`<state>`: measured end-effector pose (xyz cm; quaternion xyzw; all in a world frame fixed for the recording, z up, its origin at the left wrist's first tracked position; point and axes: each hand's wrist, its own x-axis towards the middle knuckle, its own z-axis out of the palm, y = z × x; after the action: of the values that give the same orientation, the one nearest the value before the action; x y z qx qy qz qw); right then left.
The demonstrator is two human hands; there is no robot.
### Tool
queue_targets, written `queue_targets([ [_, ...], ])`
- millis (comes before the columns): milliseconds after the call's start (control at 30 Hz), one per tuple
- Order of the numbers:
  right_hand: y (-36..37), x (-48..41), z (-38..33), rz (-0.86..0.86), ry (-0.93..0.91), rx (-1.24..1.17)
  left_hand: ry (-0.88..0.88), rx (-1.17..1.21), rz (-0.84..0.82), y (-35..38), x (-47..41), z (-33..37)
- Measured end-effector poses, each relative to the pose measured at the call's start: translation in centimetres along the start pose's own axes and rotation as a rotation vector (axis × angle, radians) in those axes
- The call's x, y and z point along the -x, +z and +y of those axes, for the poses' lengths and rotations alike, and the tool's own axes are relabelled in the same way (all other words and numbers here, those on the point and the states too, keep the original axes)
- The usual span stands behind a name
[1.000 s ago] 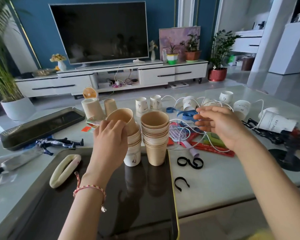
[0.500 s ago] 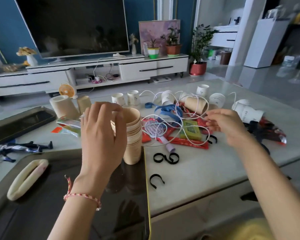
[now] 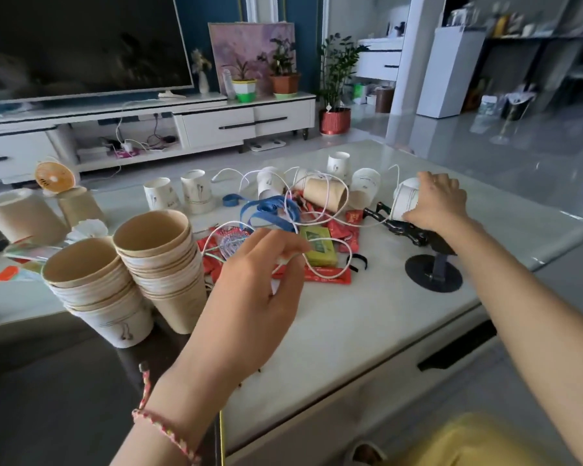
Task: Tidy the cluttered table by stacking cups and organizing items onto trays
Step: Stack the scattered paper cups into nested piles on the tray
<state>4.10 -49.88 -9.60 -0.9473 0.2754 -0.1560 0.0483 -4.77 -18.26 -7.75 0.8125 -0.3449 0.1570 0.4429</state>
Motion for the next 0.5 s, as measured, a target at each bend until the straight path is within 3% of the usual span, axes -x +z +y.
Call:
queue_targets([
  [67, 0.0, -0.9, 0.4, -0.187, -0.014, 0.114, -0.007, 0.008, 0.012, -0.1, -0.1, 0.0],
  [133, 0.2, -1.3, 0.4, -0.262, -0.012, 0.159, -0.018, 0.031, 0.009, -0.2, -0.1, 0.1],
  [367, 0.1, -1.0, -0.6, -0.186, -0.001, 0.214, 0.005, 0.01, 0.031, -1.6, 0.6, 0.6],
  [500, -2.8, 1.4, -3.2, 0.054, -0.105, -0.002, 0.005, 0.023, 0.094, -3.5, 1.3, 0.8],
])
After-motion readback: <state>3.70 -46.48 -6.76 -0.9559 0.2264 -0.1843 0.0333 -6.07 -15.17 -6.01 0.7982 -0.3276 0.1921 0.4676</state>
